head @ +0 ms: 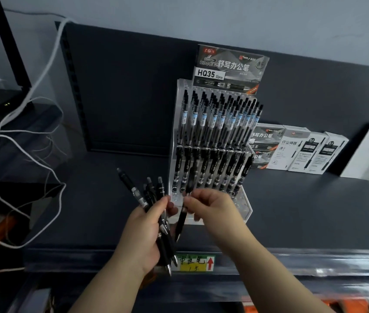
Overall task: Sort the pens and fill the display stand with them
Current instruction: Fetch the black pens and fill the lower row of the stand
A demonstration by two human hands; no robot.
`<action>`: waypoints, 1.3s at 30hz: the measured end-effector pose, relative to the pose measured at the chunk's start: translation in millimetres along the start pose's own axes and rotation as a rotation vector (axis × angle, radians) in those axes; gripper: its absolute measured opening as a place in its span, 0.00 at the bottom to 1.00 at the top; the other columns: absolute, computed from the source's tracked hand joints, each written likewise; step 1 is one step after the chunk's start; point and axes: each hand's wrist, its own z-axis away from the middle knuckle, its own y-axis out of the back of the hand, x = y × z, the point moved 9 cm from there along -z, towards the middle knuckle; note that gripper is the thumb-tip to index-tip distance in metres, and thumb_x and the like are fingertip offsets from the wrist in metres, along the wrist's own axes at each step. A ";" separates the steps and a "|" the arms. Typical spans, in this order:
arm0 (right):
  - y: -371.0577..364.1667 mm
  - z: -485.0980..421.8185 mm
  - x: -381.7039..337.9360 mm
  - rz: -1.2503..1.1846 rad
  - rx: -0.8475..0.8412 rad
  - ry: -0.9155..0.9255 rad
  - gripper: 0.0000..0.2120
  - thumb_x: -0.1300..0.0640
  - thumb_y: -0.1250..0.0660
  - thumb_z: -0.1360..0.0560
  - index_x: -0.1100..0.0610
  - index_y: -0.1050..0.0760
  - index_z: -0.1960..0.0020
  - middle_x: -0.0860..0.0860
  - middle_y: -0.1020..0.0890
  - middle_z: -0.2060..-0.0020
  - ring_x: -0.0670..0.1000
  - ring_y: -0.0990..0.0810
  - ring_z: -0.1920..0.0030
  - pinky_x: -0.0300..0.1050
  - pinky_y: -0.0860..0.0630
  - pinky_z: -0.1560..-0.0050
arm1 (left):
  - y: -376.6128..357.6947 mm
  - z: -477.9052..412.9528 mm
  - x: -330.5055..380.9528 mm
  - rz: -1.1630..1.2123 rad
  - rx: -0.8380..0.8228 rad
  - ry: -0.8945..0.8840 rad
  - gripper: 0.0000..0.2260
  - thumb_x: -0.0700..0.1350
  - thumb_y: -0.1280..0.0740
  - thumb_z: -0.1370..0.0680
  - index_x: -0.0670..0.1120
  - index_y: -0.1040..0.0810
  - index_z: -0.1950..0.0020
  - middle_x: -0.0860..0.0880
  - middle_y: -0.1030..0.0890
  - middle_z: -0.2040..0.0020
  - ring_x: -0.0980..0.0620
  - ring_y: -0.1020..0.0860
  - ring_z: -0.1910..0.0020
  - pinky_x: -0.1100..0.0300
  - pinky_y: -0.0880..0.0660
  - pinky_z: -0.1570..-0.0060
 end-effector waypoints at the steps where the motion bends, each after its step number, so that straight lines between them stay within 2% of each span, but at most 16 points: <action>1: 6.5 -3.3 -4.0 0.018 0.065 0.013 0.05 0.58 0.33 0.25 0.58 0.21 0.52 0.46 0.19 0.66 0.39 0.23 0.68 0.31 0.26 0.65 | 5.5 -2.0 1.8 0.024 0.025 -0.009 0.06 0.42 0.35 0.23 0.40 0.21 0.54 0.43 0.20 0.60 0.46 0.20 0.56 0.48 0.22 0.55; 3: 20.8 -9.6 -14.9 0.036 0.215 0.070 0.10 0.57 0.31 0.26 0.59 0.23 0.46 0.48 0.18 0.61 0.40 0.20 0.63 0.33 0.24 0.62 | 14.2 -4.9 4.9 0.089 0.059 -0.015 0.05 0.41 0.34 0.23 0.40 0.22 0.52 0.45 0.22 0.61 0.47 0.21 0.57 0.48 0.21 0.55; 5: 31.9 -12.2 -30.6 0.100 0.348 0.152 0.08 0.56 0.31 0.26 0.56 0.24 0.48 0.46 0.19 0.61 0.39 0.21 0.64 0.30 0.26 0.63 | 20.9 -6.4 7.7 0.118 0.085 -0.020 0.04 0.40 0.34 0.24 0.40 0.22 0.52 0.46 0.22 0.62 0.48 0.21 0.59 0.49 0.21 0.55; 7: 32.3 -15.1 -42.2 0.174 0.396 0.207 0.07 0.56 0.32 0.26 0.53 0.25 0.49 0.42 0.20 0.62 0.37 0.23 0.64 0.26 0.28 0.65 | 26.0 -6.8 10.2 0.118 0.104 -0.034 0.03 0.40 0.33 0.24 0.41 0.22 0.54 0.46 0.22 0.62 0.49 0.21 0.60 0.49 0.22 0.56; 10: 22.8 -23.7 -45.4 0.312 0.384 0.246 0.10 0.55 0.33 0.24 0.54 0.25 0.44 0.38 0.23 0.62 0.35 0.24 0.61 0.25 0.28 0.64 | 29.2 -6.6 12.3 0.107 0.110 -0.045 0.03 0.40 0.33 0.24 0.41 0.22 0.54 0.46 0.22 0.61 0.51 0.21 0.62 0.51 0.22 0.58; 13: 9.7 -34.3 -38.7 0.454 0.338 0.243 0.12 0.55 0.35 0.23 0.57 0.25 0.41 0.40 0.24 0.64 0.36 0.26 0.65 0.25 0.29 0.68 | 31.7 -5.8 13.7 0.115 0.120 -0.054 0.03 0.40 0.32 0.25 0.41 0.21 0.53 0.46 0.22 0.62 0.51 0.21 0.63 0.52 0.22 0.60; 19: -4.9 -47.7 -26.0 0.629 0.265 0.188 0.09 0.55 0.37 0.22 0.58 0.21 0.47 0.46 0.24 0.67 0.44 0.24 0.67 0.27 0.36 0.72 | 33.8 -3.8 16.3 0.132 0.126 -0.064 0.02 0.40 0.32 0.25 0.41 0.22 0.55 0.47 0.22 0.64 0.52 0.22 0.65 0.53 0.22 0.62; 22: -6.6 -51.9 -23.6 0.674 0.247 0.179 0.11 0.54 0.38 0.21 0.59 0.21 0.48 0.46 0.27 0.71 0.40 0.30 0.72 0.28 0.39 0.75 | 35.1 -3.2 16.7 0.132 0.127 -0.071 0.02 0.40 0.33 0.25 0.41 0.21 0.54 0.47 0.22 0.64 0.52 0.22 0.64 0.53 0.22 0.61; 26: -9.7 -54.3 -21.8 0.723 0.218 0.177 0.11 0.56 0.40 0.21 0.62 0.23 0.52 0.48 0.28 0.72 0.45 0.31 0.72 0.37 0.37 0.73 | 35.0 -3.0 16.6 0.127 0.123 -0.072 0.02 0.40 0.33 0.25 0.41 0.21 0.55 0.47 0.22 0.64 0.51 0.22 0.64 0.52 0.23 0.60; 32: -15.6 -51.4 -21.3 0.765 0.181 0.187 0.12 0.55 0.41 0.21 0.61 0.23 0.47 0.48 0.26 0.68 0.44 0.31 0.71 0.32 0.38 0.73 | 34.5 -1.6 16.8 0.111 0.124 -0.074 0.03 0.40 0.33 0.24 0.41 0.21 0.55 0.47 0.22 0.64 0.51 0.22 0.63 0.53 0.22 0.61; 36: -12.7 -50.3 -22.7 0.708 0.222 0.172 0.14 0.50 0.35 0.24 0.60 0.23 0.47 0.52 0.19 0.59 0.48 0.25 0.62 0.38 0.30 0.61 | 35.7 0.5 15.8 0.114 0.129 -0.067 0.03 0.40 0.33 0.24 0.41 0.21 0.55 0.47 0.22 0.64 0.51 0.22 0.63 0.52 0.22 0.60; 39: -11.9 -50.7 -22.7 0.726 0.236 0.161 0.13 0.51 0.36 0.23 0.61 0.23 0.46 0.54 0.18 0.58 0.50 0.23 0.60 0.38 0.30 0.61 | 36.7 2.1 14.9 0.118 0.132 -0.059 0.03 0.40 0.33 0.24 0.41 0.21 0.55 0.47 0.22 0.63 0.51 0.22 0.63 0.52 0.22 0.59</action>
